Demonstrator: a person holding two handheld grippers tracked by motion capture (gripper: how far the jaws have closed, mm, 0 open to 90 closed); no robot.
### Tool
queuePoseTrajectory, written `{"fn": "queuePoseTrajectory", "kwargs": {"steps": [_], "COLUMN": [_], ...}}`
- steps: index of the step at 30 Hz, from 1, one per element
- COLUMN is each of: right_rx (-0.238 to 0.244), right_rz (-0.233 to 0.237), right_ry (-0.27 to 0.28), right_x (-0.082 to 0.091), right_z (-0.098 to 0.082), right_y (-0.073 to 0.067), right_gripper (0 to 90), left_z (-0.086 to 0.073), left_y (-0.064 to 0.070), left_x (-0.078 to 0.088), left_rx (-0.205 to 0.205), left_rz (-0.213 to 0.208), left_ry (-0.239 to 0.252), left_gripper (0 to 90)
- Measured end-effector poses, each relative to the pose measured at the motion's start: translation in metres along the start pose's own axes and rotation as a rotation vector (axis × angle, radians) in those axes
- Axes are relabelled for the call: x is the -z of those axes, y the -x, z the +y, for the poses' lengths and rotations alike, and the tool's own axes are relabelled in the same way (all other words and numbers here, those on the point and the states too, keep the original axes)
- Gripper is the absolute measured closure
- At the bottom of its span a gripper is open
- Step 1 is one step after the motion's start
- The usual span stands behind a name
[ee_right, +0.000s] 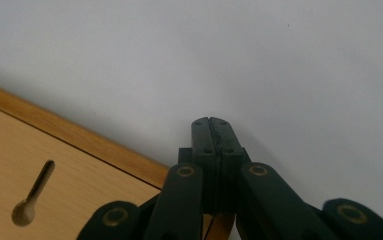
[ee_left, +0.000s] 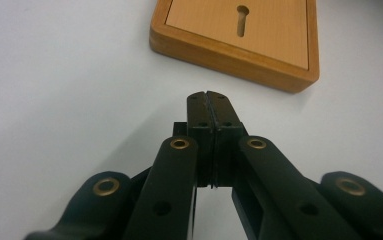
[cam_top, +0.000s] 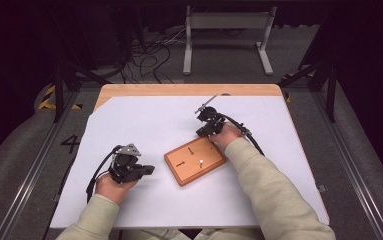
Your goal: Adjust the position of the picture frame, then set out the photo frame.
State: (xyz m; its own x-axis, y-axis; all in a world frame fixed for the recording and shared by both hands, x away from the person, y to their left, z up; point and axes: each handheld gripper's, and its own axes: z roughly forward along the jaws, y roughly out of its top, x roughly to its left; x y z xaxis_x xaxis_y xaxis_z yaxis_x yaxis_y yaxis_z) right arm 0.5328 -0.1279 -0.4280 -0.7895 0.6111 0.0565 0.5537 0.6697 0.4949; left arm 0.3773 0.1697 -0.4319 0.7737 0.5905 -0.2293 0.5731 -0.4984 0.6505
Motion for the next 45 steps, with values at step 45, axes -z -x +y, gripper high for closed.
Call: {"fn": "queuePoseTrajectory", "kwargs": {"steps": [45], "right_rx": [0.102], "right_rz": [0.047], "right_ry": [0.418], "right_x": [0.102], "right_z": [-0.114], "right_y": [-0.076], "right_gripper": [70.3], "left_z": [0.015], "left_y": [-0.011], "left_x": [0.014], "left_rx": [-0.074], "left_rz": [0.037], "left_ry": [0.111], "left_gripper": [60.1]}}
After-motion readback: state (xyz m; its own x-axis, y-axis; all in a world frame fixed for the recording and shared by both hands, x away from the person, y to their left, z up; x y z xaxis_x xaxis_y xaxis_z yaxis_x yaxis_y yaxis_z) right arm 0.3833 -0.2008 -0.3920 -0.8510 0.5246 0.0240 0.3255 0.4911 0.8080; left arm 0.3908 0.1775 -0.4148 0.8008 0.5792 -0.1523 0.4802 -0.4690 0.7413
